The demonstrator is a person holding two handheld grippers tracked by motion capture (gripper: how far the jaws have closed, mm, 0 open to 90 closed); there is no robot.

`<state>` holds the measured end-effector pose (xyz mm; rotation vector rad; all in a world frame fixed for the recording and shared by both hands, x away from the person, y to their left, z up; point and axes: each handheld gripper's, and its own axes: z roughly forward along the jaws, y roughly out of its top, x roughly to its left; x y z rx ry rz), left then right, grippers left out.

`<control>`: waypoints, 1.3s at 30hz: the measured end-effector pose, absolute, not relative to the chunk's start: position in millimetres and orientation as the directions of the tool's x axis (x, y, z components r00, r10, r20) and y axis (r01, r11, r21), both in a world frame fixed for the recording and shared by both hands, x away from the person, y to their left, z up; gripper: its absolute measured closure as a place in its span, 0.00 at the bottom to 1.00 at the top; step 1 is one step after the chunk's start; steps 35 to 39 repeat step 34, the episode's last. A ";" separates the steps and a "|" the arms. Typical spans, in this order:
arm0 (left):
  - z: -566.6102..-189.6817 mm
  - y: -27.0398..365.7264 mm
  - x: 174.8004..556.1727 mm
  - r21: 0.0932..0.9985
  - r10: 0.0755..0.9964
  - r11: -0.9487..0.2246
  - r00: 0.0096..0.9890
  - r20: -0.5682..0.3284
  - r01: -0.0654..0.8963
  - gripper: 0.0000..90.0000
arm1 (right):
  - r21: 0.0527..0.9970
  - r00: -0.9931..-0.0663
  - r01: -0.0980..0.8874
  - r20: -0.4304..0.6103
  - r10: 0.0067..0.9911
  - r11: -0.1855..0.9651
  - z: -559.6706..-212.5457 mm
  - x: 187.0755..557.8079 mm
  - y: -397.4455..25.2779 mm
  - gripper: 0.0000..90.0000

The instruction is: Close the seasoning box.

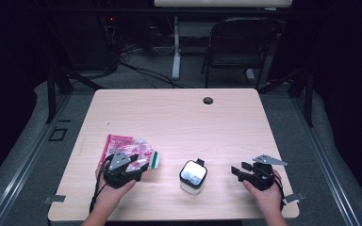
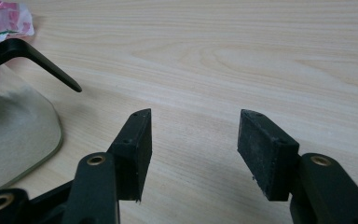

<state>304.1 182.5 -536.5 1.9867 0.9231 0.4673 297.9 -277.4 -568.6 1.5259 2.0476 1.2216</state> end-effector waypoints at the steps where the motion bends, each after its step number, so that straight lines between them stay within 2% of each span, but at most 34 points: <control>1: -537.3 182.2 304.3 0.839 0.757 -0.340 0.653 -0.025 0.425 0.49 | 0.775 -0.385 0.629 0.238 0.892 0.065 -568.8 298.2 -278.4 0.50; 39: -539.4 186.9 307.5 0.837 0.772 -0.327 0.635 -0.032 0.439 0.48 | 0.774 -0.402 0.629 0.239 0.884 0.077 -571.9 299.9 -271.7 0.50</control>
